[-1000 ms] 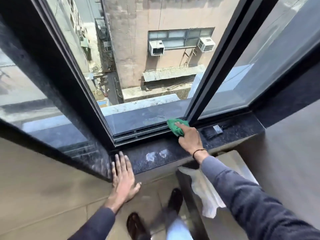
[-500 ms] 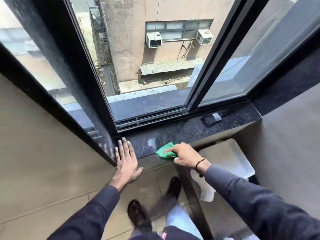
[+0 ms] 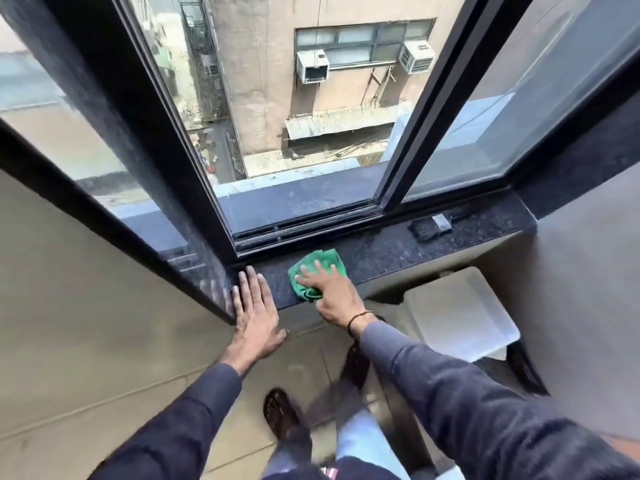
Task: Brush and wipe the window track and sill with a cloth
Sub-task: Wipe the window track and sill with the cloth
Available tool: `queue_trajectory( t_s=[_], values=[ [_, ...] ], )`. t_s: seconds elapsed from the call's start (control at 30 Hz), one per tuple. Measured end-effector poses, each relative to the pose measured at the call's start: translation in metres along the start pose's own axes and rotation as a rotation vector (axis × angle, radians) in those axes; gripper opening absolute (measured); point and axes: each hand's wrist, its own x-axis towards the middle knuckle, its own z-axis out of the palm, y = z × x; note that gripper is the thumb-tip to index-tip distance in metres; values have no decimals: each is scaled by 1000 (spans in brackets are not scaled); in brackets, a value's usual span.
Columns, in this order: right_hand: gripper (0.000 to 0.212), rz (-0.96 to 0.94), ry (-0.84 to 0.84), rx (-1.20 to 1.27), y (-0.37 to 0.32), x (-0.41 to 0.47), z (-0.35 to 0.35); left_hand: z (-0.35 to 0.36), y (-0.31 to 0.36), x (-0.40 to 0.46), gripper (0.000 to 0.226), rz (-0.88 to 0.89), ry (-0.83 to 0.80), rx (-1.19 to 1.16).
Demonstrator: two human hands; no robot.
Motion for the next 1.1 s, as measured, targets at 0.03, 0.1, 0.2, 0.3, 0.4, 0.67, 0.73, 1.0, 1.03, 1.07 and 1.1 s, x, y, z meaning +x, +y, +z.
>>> queue_trajectory(
  t_s=[0.03,0.1,0.2,0.3,0.4,0.67,0.73,1.0,1.03,1.07,1.1],
  values=[
    [80,-69,-26,-16,0,-11,3,-2,0,0,132,3,-16,-9],
    [80,-150,-104,-30,8,-33,3,-3,-1,-1,131,9,-31,-13],
    [73,-30,-55,83,30,-49,-16,-5,1,-2,132,7,-42,-32],
    [74,186,263,275,31,-32,-27,-4,1,-3,132,-1,-37,-19],
    [78,163,195,175,1,3,-14,-5,2,-3,132,-8,-34,-10],
    [81,-214,37,4,-19,-12,39,-2,0,-1,132,-1,24,-19],
    [81,-268,5,-35,-1,-27,36,1,-1,0,132,9,25,-45],
    [80,287,346,205,90,-32,-30,1,0,-1,137,18,6,-30],
    [78,341,376,212,85,-28,-31,1,1,0,138,10,5,-35],
    [75,383,396,226,76,-24,-30,2,1,-1,138,0,8,-33],
    [73,407,389,241,63,-23,-26,3,1,-1,139,-9,14,-29]
  ],
)
